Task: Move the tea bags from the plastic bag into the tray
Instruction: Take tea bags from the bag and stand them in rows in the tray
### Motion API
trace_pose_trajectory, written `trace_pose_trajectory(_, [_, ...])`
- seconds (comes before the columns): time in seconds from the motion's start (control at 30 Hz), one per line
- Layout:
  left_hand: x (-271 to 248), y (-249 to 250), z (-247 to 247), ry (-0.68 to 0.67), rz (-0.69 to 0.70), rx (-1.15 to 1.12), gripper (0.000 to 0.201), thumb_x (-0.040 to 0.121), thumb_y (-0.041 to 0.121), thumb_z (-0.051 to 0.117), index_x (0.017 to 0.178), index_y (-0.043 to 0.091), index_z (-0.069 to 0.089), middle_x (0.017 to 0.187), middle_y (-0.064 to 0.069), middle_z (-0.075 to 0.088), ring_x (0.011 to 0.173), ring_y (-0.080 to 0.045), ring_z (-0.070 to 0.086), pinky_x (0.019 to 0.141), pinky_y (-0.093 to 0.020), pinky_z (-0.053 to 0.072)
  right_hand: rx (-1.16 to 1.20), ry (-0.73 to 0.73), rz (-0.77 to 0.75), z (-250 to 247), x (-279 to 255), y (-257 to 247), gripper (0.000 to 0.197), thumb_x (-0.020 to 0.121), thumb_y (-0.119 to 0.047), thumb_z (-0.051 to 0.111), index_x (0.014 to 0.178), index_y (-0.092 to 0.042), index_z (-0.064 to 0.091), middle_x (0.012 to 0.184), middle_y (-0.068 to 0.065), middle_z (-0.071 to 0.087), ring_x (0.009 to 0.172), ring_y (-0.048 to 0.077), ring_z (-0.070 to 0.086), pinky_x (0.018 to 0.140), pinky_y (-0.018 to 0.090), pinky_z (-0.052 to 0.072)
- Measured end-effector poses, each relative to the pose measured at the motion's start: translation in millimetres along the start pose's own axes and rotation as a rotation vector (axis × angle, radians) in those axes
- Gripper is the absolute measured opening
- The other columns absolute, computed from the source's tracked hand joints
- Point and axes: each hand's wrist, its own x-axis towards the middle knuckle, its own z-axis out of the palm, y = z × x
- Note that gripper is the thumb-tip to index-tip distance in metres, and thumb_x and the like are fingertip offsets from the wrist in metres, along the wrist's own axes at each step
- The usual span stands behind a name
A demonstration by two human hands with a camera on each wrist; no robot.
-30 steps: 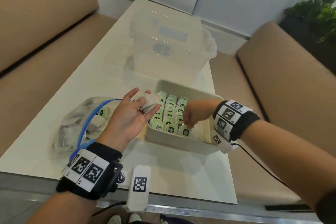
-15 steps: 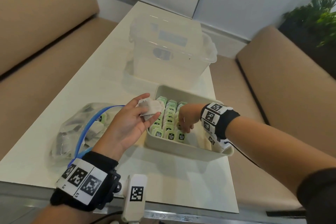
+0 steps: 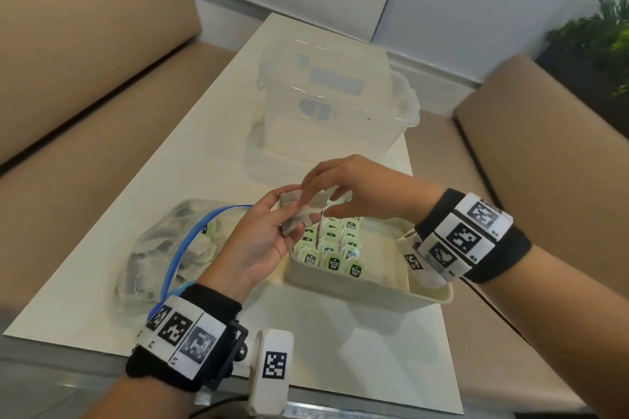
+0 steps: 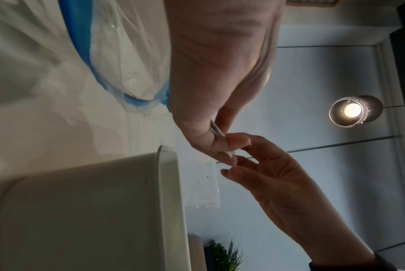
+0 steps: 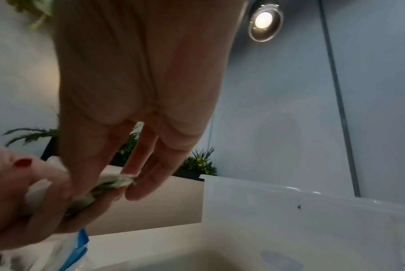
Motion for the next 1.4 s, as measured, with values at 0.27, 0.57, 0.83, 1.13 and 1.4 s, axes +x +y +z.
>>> trace_pose_trajectory(0.27, [-1.9, 0.5, 1.6, 0.019, -0.025, 0.013, 0.016, 0.097, 0.019, 0.047, 0.099, 0.012, 0.061, 0.092, -0.011, 0.069, 0.066, -0.021, 0.071, 0.047, -0.017, 0.05, 0.056, 0.185, 0.018, -8.7, 2.6, -6.1, 0.011, 0.084, -0.016, 0.069, 0.094, -0.015, 0.074, 0.086, -0.006, 0.071, 0.074, 0.003, 0.064, 0.067, 0.012, 0.051])
trace_pose_trajectory(0.57, [-2.2, 7.3, -8.6, 0.071, -0.069, -0.034, 0.015, 0.091, 0.023, 0.055, 0.094, 0.012, 0.065, 0.103, -0.015, 0.065, 0.084, -0.029, 0.067, 0.055, -0.021, 0.056, 0.142, 0.062, 0.325, -49.0, -6.1, -21.7, 0.012, 0.083, -0.015, 0.069, 0.095, -0.017, 0.07, 0.079, -0.009, 0.07, 0.057, 0.0, 0.066, 0.059, 0.009, 0.05])
trace_pose_trajectory(0.83, [-2.9, 10.2, -14.5, 0.059, -0.047, -0.023, 0.016, 0.094, 0.022, 0.053, 0.098, 0.012, 0.065, 0.105, -0.014, 0.065, 0.09, -0.029, 0.066, 0.056, -0.021, 0.056, -0.039, -0.198, 0.418, -41.8, -12.7, -7.6, 0.01, 0.078, -0.016, 0.073, 0.086, -0.022, 0.07, 0.074, -0.012, 0.069, 0.059, 0.005, 0.064, 0.059, 0.013, 0.048])
trace_pose_trajectory(1.13, [-4.6, 9.5, -22.8, 0.047, -0.043, -0.042, 0.017, 0.094, 0.023, 0.051, 0.1, 0.013, 0.064, 0.108, -0.014, 0.065, 0.079, -0.024, 0.072, 0.055, -0.021, 0.056, 0.118, -0.674, 0.565, 36.8, -14.5, 47.0, 0.01, 0.077, -0.013, 0.075, 0.084, -0.016, 0.07, 0.067, -0.008, 0.067, 0.059, 0.003, 0.063, 0.06, 0.014, 0.049])
trace_pose_trajectory(1.4, [-2.5, 10.5, -26.9, 0.043, -0.03, -0.051, 0.019, 0.095, 0.023, 0.049, 0.1, 0.012, 0.064, 0.108, -0.014, 0.065, 0.076, -0.024, 0.072, 0.054, -0.022, 0.056, -0.047, -0.74, 0.608, 66.3, 3.6, 64.4, 0.016, 0.077, -0.015, 0.074, 0.092, -0.013, 0.072, 0.051, -0.015, 0.064, 0.049, -0.003, 0.06, 0.067, 0.013, 0.047])
